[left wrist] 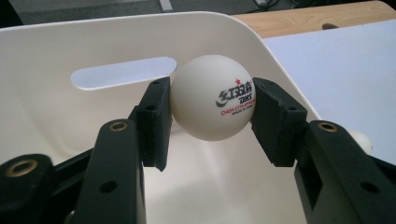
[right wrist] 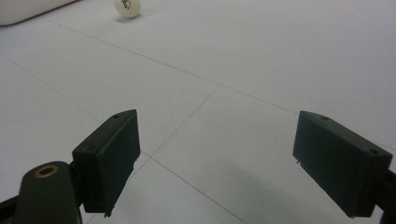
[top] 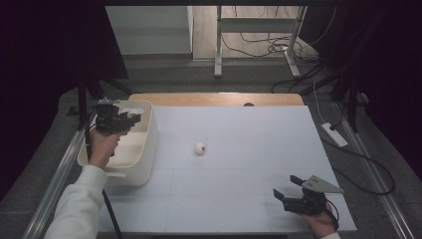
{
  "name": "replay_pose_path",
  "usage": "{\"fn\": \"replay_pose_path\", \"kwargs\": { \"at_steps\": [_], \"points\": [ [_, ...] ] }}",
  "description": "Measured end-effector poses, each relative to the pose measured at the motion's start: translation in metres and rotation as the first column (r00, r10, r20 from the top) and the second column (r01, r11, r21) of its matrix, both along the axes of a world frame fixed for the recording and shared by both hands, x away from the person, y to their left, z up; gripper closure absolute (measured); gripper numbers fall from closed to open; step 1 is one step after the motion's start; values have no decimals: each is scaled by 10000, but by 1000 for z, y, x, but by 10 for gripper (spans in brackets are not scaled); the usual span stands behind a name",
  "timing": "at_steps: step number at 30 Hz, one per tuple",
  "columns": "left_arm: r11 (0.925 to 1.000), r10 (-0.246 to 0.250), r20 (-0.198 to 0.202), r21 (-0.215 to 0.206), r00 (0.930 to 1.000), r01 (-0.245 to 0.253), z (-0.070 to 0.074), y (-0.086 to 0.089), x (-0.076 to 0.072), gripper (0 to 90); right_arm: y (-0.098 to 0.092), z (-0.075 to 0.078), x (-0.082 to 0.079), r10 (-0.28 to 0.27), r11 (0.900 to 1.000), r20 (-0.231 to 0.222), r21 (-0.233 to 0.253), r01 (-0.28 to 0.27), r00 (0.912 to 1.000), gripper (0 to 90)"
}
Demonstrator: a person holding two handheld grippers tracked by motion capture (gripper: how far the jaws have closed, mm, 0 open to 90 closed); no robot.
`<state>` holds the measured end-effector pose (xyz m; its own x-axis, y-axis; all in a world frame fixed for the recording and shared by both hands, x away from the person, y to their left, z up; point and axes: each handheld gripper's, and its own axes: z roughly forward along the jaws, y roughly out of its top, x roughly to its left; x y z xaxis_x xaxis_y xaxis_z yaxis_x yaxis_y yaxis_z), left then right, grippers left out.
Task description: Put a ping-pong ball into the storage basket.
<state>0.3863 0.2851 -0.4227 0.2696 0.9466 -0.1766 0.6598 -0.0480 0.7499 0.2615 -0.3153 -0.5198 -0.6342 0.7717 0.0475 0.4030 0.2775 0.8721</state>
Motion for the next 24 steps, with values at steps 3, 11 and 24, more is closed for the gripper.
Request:
{"fn": "replay_pose_path", "kwargs": {
  "at_steps": [3, 11, 24],
  "points": [
    [10000, 5, -9, -4, 10000, -5, 0, 0, 0, 506, 0, 0, 0, -1, 10000, -3, 5, 1, 10000, 148],
    [10000, 30, 72, -89, 10000, -29, 1, 0, -1, 504, 0, 0, 0, -2, 10000, -13, -1, 2, 10000, 148],
    [9991, -58, 813, -408, 9967, 92, 11, -3, -9, 265, 0, 0, 0, -11, 10000, -15, -2, 11, 10000, 148]
  ]
}}
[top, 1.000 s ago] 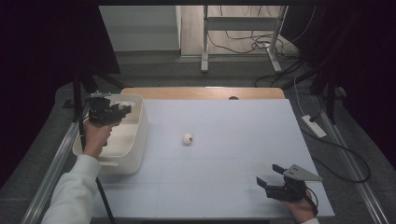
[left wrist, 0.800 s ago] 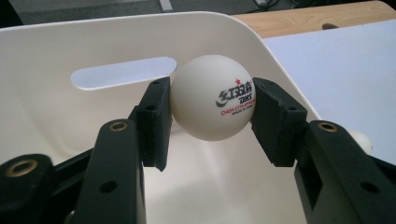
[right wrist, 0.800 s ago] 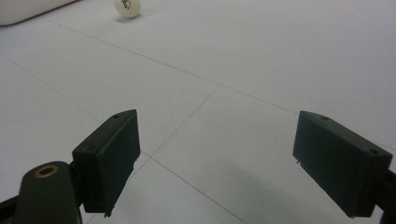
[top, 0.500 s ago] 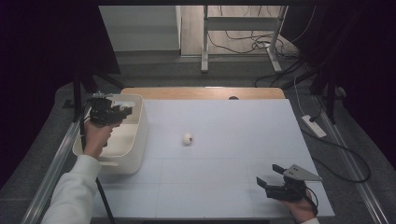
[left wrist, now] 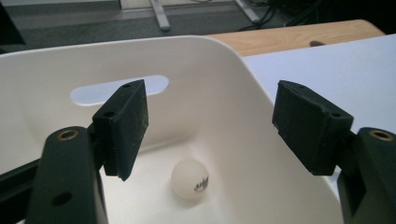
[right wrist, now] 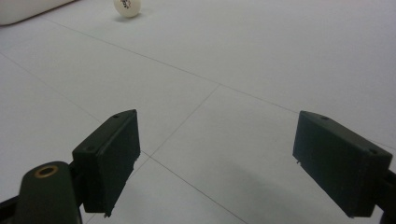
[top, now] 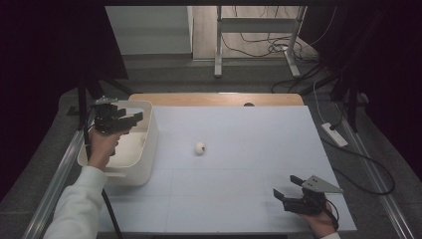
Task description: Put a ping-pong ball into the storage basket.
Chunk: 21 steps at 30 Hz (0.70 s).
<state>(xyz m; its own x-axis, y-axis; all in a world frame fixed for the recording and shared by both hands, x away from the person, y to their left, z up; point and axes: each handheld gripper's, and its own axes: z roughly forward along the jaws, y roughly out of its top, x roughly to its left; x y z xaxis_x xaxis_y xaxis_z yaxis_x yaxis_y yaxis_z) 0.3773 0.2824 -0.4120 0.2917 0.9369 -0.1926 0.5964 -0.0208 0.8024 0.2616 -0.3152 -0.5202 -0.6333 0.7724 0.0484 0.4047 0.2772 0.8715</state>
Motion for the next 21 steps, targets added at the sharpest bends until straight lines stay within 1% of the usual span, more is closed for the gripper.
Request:
{"fn": "replay_pose_path", "kwargs": {
  "at_steps": [1, 2, 3, 4, 6, 9, 10, 11, 12, 15, 17, 21],
  "points": [
    [9999, -102, 72, -63, 9999, 102, 1, 0, -1, 262, 0, 0, 0, -11, 10000, -4, 17, 11, 10000, 148],
    [9997, -222, 241, -136, 9995, 225, 4, -1, -3, 261, 0, 0, 0, -7, 10000, -1, 39, 7, 10000, 148],
    [9997, -222, 241, -136, 9995, 225, 4, -1, -3, 260, 0, 0, 0, -13, 10000, 0, 42, 13, 10000, 148],
    [9988, -370, 421, -301, 9984, 383, 7, -2, -6, 259, 0, 0, 0, -18, 10000, -6, 48, 18, 10000, 148],
    [9976, -533, 565, -400, 9970, 556, 9, -3, -8, 256, 0, 0, 1, -22, 10000, 5, 63, 22, 10000, 148],
    [9965, -660, 627, -467, 9958, 689, 12, -4, -11, 249, -1, 0, 1, -45, 10000, 3, 58, 45, 10000, 148],
    [9950, -786, 739, -560, 9942, 828, 14, -5, -13, 249, -1, 0, 1, -45, 9999, 15, 99, 44, 10000, 149],
    [9950, -786, 739, -560, 9942, 828, 14, -5, -13, 249, -1, 0, 1, -45, 9999, 27, 99, 45, 10000, 149],
    [9934, -915, 822, -622, 9924, 967, 16, -6, -15, 248, -1, 0, 0, -43, 9999, 31, 100, 42, 10000, 149],
    [9915, -1034, 889, -699, 9907, 1097, 18, -7, -17, 243, -1, 1, 0, -49, 9999, 19, 122, 48, 10000, 149],
    [9881, -1229, 991, -800, 9875, 1311, 20, -10, -20, 240, -1, 1, 0, -53, 9999, 23, 149, 53, 10000, 149],
    [9841, -1450, 1170, -856, 9825, 1555, 24, -15, -25, 238, -2, 1, 0, -88, 9998, 8, 160, 88, 10000, 149]
  ]
}}
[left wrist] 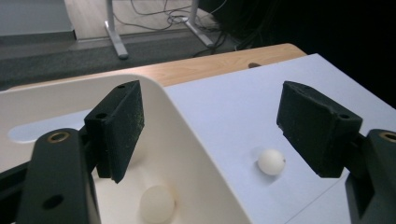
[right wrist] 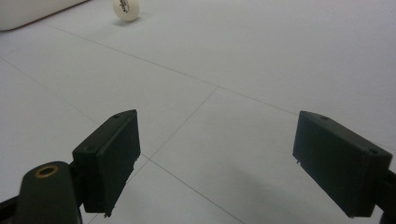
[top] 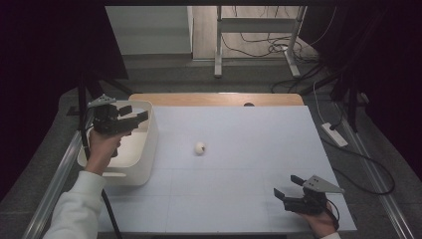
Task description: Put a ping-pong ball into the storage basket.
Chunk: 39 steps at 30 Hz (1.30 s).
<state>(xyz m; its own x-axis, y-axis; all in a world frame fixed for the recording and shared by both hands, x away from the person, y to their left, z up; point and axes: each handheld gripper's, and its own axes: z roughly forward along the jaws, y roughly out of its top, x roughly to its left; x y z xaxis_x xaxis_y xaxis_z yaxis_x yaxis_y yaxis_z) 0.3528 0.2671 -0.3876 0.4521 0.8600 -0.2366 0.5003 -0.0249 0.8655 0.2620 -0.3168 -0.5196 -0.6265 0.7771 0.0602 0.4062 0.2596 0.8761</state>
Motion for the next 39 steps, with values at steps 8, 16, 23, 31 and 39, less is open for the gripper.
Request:
{"fn": "replay_pose_path", "kwargs": {
  "at_steps": [8, 16, 23, 31, 39],
  "points": [
    [9981, -542, 310, -269, 9980, 550, 7, -13, -11, 226, 0, 1, 3, -154, 9998, -31, 126, 155, 9999, 150],
    [9936, -1104, 532, -173, 9925, 1115, 13, -26, -20, 215, 4, 3, 7, -87, 9999, -19, 72, 87, 10000, 151],
    [9863, -1631, 660, -131, 9844, 1643, 17, -37, -27, 215, 5, 4, 7, -72, 9999, -9, 146, 73, 10000, 155],
    [9738, -2272, 587, 153, 9721, 2267, 21, -51, -33, 210, 7, 4, 9, -34, 9999, -40, 141, 35, 10000, 155],
    [9662, -2577, 705, 273, 9637, 2564, 23, -63, -39, 207, 7, 4, 9, 24, 10000, -40, 61, -24, 10000, 155]
  ]
}}
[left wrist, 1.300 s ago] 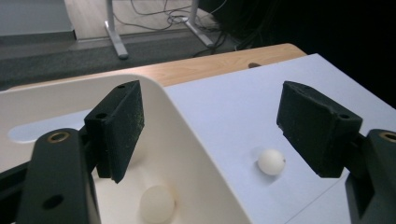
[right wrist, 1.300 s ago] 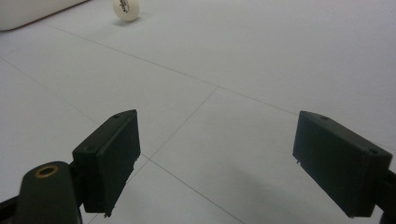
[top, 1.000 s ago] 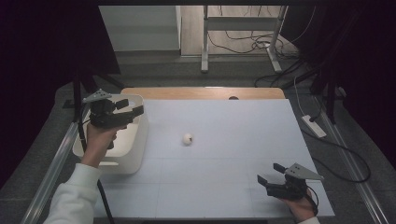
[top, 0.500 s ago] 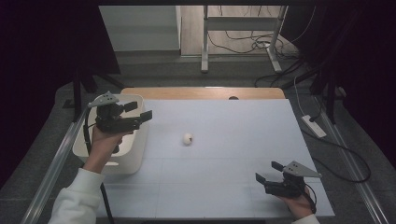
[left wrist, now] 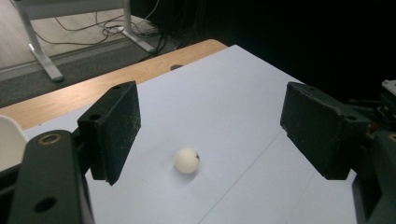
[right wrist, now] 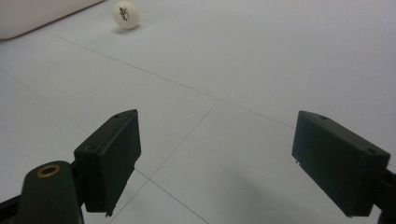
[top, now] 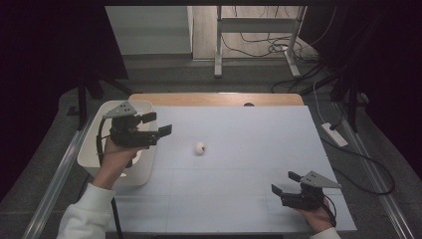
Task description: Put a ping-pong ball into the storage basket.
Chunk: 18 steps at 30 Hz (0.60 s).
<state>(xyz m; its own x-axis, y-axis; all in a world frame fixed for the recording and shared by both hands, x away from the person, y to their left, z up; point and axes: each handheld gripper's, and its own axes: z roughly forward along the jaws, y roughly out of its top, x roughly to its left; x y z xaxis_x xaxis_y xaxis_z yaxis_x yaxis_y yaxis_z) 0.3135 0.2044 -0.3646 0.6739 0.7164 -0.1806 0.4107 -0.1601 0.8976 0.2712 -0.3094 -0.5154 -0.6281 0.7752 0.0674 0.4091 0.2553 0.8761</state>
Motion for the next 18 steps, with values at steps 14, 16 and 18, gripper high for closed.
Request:
{"fn": "replay_pose_path", "kwargs": {
  "at_steps": [14, 16, 18],
  "points": [
    [9976, -654, 220, -227, 9976, 659, -1, -21, -11, 206, 0, 1, -2, 83, 10000, 128, 0, -83, 9999, 156],
    [9972, -705, 202, -236, 9973, 710, -2, -23, -10, 206, 0, 1, -2, 97, 10000, 139, -16, -96, 9999, 156],
    [9969, -745, 163, -253, 9971, 749, -3, -25, -10, 206, 0, 1, -2, 100, 9999, 152, -27, -99, 9998, 156]
  ]
}}
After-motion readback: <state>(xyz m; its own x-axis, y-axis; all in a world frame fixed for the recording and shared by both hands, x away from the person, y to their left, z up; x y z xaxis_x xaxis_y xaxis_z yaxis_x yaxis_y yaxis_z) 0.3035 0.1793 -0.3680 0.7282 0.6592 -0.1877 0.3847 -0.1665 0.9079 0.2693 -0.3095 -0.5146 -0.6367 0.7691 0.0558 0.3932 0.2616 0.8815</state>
